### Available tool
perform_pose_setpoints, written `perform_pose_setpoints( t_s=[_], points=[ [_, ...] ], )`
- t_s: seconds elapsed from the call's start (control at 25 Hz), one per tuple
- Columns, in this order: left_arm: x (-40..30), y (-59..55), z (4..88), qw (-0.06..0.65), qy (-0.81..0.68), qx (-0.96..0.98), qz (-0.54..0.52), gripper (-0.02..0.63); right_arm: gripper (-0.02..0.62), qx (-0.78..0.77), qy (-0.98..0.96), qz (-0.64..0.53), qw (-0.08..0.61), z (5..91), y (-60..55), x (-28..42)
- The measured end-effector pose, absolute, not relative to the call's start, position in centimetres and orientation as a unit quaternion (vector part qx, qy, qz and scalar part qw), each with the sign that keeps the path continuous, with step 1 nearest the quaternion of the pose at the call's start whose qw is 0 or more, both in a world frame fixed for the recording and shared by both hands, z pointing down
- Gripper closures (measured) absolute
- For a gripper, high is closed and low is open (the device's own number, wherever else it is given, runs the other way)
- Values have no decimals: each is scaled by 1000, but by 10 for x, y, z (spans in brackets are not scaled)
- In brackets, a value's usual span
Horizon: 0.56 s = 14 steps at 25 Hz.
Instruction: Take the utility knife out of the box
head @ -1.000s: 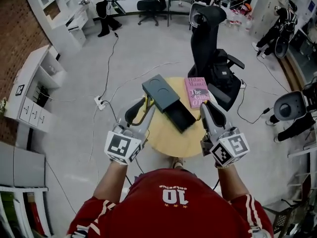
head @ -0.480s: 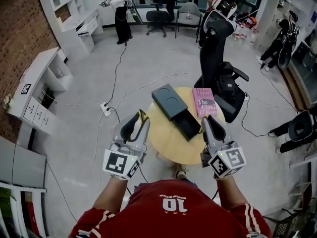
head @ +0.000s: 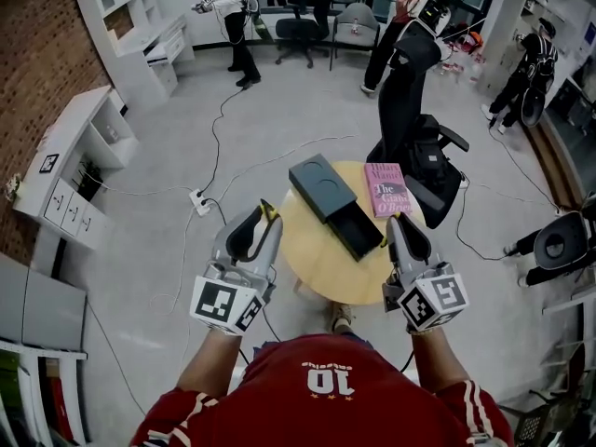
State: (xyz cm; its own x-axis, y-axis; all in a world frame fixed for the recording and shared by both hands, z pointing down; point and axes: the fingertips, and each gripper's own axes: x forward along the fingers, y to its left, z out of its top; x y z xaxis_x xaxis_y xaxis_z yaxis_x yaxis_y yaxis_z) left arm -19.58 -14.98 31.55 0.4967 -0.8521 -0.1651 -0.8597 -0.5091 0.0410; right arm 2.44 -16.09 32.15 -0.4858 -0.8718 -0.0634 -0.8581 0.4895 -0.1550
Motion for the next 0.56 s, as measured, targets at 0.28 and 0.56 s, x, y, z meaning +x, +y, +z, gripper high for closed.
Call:
perform_pose_setpoints(
  t_s=[0.28,0.56],
  points=[
    [-205,-148,311,18,500,-862,89,476,546,-492,867,-43,66,312,-163,12],
    [-199,-146,307,24,498,-862,90,476,546,-487,870,-42,66,310,-159,15]
  ],
)
